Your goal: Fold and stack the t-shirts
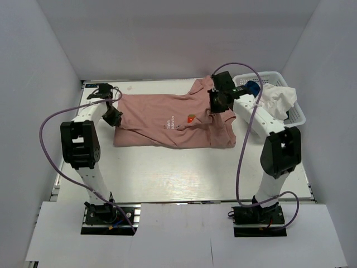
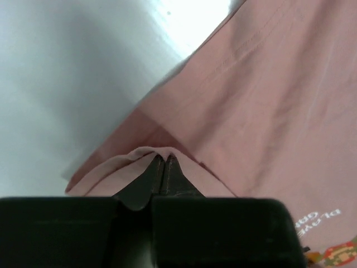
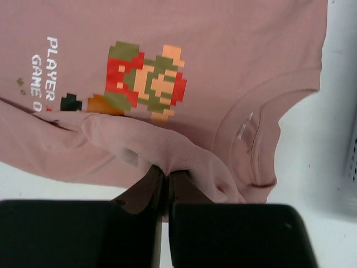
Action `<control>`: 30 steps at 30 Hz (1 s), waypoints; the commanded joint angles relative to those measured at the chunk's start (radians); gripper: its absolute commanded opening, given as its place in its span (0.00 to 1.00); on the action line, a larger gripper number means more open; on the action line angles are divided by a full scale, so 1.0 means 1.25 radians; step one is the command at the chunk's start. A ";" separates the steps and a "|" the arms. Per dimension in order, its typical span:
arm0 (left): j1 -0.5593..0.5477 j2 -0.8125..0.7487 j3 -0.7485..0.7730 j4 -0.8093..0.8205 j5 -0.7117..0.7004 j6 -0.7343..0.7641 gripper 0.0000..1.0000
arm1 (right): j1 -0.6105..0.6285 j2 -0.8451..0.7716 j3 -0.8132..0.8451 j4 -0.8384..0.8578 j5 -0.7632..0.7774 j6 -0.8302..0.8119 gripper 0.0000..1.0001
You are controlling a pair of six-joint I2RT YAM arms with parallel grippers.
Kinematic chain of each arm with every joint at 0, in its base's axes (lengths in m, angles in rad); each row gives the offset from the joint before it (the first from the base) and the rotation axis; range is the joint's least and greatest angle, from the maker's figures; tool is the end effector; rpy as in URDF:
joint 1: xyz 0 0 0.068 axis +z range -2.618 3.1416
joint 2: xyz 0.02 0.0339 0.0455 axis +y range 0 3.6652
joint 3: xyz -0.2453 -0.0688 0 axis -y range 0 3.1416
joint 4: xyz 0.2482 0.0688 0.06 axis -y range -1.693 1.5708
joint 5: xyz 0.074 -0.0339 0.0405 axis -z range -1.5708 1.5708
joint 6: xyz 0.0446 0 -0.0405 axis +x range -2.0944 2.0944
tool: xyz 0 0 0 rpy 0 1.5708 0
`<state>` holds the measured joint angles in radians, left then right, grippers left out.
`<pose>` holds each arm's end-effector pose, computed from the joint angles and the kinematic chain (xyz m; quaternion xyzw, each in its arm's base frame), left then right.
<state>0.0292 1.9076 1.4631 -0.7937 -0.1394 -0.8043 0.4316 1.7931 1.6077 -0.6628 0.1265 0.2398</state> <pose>0.3892 0.0176 0.1808 -0.4088 0.8949 0.0012 0.1788 0.3723 0.1653 0.2773 -0.0672 0.9314 0.0604 0.3526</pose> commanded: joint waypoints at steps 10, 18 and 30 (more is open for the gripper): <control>0.002 0.106 0.195 -0.033 -0.044 0.025 1.00 | -0.054 0.350 0.451 -0.114 0.051 0.020 0.66; -0.009 -0.052 0.116 0.000 -0.010 0.074 1.00 | -0.043 0.061 0.027 0.077 -0.144 0.035 0.75; -0.031 -0.160 -0.184 0.203 0.208 0.177 1.00 | -0.045 0.144 -0.016 0.144 -0.158 0.055 0.67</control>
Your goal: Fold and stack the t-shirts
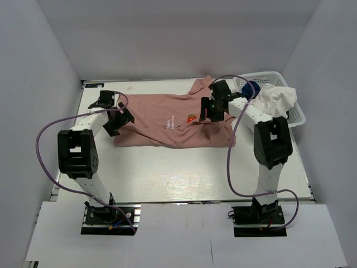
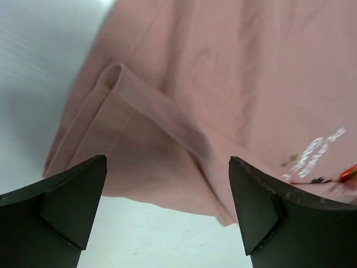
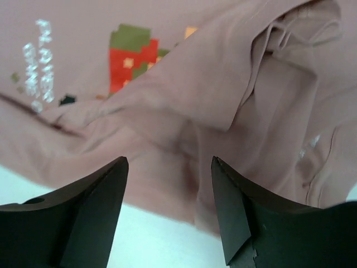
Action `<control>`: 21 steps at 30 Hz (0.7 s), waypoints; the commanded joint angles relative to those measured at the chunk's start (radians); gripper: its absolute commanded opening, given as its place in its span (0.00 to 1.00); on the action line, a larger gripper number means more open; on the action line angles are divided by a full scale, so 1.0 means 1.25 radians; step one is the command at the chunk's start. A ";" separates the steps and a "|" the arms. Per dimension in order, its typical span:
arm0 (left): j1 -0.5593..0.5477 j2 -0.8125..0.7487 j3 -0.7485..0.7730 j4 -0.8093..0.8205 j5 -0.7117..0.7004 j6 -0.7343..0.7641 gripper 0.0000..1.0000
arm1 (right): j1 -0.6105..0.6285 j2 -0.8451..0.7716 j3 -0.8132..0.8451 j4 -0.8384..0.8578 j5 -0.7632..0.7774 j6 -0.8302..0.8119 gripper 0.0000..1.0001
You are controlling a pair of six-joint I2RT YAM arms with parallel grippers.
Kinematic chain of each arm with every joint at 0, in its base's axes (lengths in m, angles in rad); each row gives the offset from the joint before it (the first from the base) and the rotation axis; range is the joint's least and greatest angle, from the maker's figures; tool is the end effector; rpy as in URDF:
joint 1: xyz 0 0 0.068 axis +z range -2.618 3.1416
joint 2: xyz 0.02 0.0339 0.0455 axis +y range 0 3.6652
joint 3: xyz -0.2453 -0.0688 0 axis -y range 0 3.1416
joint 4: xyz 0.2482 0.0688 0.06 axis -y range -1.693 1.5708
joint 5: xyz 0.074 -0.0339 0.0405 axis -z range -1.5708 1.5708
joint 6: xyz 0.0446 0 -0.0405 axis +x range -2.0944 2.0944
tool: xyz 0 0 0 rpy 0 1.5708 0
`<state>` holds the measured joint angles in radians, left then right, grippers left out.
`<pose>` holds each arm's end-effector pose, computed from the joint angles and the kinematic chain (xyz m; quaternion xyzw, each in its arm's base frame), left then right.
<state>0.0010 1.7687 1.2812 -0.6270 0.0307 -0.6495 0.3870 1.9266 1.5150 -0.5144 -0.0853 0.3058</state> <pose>0.3679 -0.0010 0.1843 -0.3079 0.9240 -0.0862 0.2096 0.3950 0.1651 0.2045 -0.0520 0.9463 0.1455 0.2840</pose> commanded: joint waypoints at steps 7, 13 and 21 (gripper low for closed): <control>-0.023 -0.056 -0.063 0.054 0.048 0.070 1.00 | -0.014 0.099 0.070 0.042 0.028 0.003 0.63; -0.023 -0.049 -0.063 0.045 0.040 0.078 1.00 | -0.027 0.122 0.077 0.037 0.042 -0.003 0.63; -0.023 -0.042 -0.048 0.028 0.026 0.078 1.00 | -0.038 0.146 0.088 0.061 0.009 -0.011 0.59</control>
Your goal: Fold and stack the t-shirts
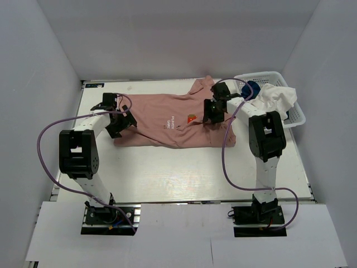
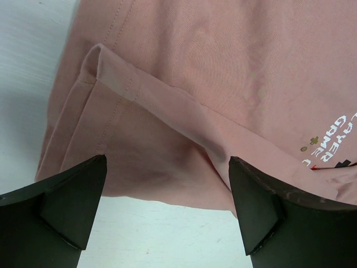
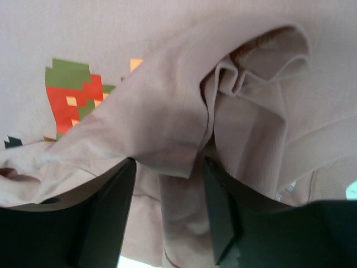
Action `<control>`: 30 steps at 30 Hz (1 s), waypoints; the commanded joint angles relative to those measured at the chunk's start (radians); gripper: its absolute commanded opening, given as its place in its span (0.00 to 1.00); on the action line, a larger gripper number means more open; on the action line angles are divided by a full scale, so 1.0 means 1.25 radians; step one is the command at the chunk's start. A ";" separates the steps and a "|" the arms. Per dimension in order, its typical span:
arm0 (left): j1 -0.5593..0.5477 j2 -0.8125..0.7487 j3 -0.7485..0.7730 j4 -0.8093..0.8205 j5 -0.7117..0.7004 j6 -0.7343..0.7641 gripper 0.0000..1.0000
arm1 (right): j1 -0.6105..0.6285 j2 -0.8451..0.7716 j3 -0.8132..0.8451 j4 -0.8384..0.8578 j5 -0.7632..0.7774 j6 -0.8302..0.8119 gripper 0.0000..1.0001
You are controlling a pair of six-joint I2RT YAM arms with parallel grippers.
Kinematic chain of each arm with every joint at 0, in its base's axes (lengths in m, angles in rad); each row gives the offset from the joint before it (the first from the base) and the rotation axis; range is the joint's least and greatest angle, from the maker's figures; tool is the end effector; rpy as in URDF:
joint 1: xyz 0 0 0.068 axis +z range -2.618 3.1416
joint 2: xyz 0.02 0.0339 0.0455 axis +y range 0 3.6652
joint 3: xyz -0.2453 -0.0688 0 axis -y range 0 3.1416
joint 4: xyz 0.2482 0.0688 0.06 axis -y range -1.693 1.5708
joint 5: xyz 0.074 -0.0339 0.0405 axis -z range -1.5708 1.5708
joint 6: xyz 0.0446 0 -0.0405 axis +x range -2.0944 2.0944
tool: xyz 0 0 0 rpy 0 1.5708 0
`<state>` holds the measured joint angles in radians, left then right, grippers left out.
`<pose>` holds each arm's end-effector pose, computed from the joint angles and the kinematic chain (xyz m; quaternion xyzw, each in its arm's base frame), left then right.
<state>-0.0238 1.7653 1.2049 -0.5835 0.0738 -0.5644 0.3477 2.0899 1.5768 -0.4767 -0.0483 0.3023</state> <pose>0.3584 -0.0118 0.1652 -0.2533 0.9433 -0.0959 0.1921 0.4246 0.1562 0.1578 -0.0287 0.9574 0.1134 0.2640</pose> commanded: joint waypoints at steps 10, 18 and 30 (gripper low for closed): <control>-0.010 -0.021 0.047 -0.007 -0.009 0.010 1.00 | -0.003 0.003 0.054 0.098 -0.077 -0.030 0.00; -0.010 0.003 0.055 -0.007 -0.016 0.010 1.00 | 0.003 0.089 0.180 0.072 -0.113 -0.006 0.05; -0.010 0.031 0.082 -0.006 -0.009 0.010 1.00 | 0.029 0.038 0.220 0.089 -0.101 -0.061 0.87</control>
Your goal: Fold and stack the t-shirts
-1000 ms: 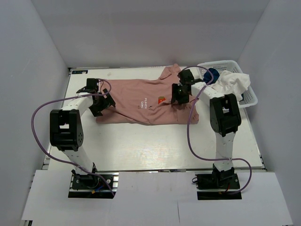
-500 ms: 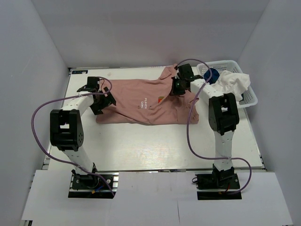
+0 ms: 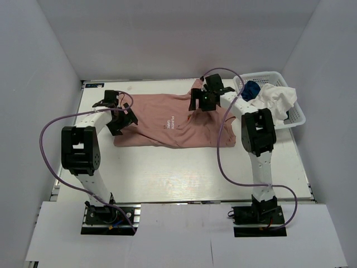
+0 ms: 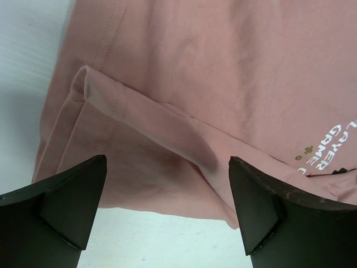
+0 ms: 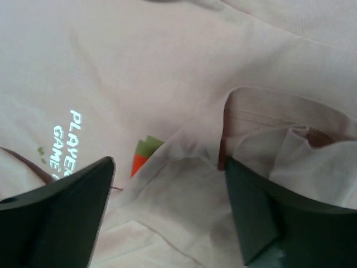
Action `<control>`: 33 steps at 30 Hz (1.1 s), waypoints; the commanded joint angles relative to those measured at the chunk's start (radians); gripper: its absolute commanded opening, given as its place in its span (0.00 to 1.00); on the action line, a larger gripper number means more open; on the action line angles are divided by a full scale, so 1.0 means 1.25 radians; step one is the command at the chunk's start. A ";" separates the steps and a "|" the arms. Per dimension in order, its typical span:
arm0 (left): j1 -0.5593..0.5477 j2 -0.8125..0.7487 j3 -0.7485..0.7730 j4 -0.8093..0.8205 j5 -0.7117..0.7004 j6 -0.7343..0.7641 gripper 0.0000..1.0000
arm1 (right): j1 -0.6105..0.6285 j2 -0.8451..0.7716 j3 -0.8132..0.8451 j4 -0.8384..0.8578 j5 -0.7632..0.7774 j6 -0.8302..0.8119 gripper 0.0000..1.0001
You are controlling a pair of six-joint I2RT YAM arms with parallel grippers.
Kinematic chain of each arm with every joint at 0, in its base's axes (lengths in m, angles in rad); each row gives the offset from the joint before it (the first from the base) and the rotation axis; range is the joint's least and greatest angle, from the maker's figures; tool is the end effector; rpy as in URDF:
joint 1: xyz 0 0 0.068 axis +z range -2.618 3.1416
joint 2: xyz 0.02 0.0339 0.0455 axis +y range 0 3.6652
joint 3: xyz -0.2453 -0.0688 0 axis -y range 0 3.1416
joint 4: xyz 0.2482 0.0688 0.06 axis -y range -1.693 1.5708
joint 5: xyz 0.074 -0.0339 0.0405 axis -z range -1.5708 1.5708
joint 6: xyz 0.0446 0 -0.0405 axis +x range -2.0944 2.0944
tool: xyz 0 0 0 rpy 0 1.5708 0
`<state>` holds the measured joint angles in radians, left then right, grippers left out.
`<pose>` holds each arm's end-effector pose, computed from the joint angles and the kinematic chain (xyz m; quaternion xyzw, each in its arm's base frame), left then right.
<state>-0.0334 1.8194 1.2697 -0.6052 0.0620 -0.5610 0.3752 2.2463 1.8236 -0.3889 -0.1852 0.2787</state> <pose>0.3709 -0.0152 0.1643 -0.2488 0.9458 -0.0894 0.1884 0.4673 0.1929 0.1724 -0.0788 0.9221 0.1998 0.3218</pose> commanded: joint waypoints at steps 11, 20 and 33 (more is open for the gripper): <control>-0.042 -0.022 -0.002 0.066 0.049 -0.008 1.00 | 0.002 -0.456 -0.447 0.074 0.024 0.019 0.90; -0.049 0.001 -0.073 0.115 0.040 -0.015 1.00 | -0.031 -0.442 -0.595 0.078 0.036 0.076 0.90; -0.042 -0.053 -0.240 0.061 -0.011 -0.008 1.00 | -0.108 -0.480 -0.807 0.125 0.062 0.143 0.90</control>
<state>-0.0872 1.7638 1.0679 -0.3973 0.0937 -0.5835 0.2436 1.6718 0.9234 -0.1520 -0.1368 0.4389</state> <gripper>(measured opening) 0.996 0.903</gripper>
